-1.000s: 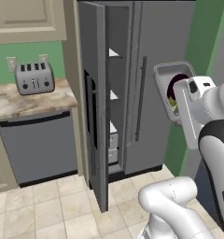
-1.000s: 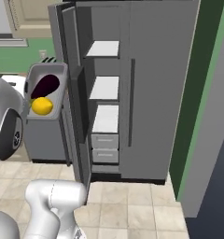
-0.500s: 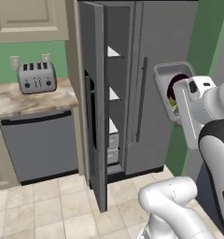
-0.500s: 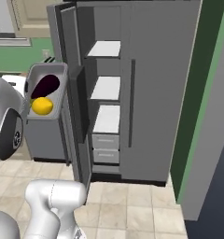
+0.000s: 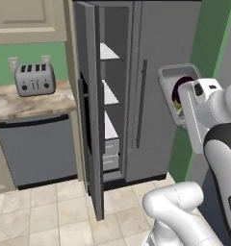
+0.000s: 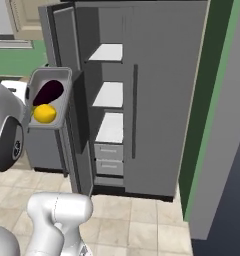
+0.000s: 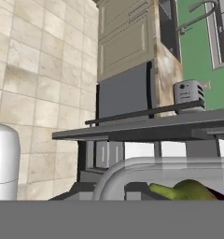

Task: Take the eggplant and lemon out of the freezer and place them in the tupperware container on the counter. Then put the tupperware containing the vegetables back in the freezer.

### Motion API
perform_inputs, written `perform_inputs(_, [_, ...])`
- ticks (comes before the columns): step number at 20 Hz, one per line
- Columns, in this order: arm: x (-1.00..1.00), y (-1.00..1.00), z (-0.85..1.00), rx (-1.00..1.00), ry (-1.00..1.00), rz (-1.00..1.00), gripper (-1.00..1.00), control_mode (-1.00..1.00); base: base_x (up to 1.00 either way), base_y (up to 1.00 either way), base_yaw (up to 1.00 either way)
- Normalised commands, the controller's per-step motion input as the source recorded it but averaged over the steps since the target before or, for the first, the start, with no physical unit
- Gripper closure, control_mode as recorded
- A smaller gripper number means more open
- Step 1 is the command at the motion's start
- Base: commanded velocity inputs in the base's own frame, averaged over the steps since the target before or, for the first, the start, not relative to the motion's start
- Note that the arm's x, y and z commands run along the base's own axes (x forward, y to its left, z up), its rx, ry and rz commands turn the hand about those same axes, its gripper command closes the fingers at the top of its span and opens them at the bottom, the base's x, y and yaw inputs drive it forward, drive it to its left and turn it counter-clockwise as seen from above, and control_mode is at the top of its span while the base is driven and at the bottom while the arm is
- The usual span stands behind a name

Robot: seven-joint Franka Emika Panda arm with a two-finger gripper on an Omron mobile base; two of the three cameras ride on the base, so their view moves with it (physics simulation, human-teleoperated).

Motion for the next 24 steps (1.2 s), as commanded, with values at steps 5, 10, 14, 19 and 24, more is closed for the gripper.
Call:
perform_inputs(5, [0.00,0.00,0.00,0.00,0.00,0.00,1.00,1.00,0.42,-0.36,0.07])
perform_inputs(10, [0.00,0.00,0.00,0.00,0.00,0.00,1.00,1.00,0.54,-0.02,0.04])
perform_inputs(14, [0.00,0.00,0.00,0.00,0.00,0.00,1.00,1.00,0.62,-0.07,0.04])
perform_inputs(19, [0.00,0.00,0.00,0.00,0.00,0.00,1.00,1.00,0.56,-0.22,0.04])
perform_inputs(24, [0.00,0.00,0.00,0.00,0.00,0.00,1.00,1.00,0.42,-0.31,0.02])
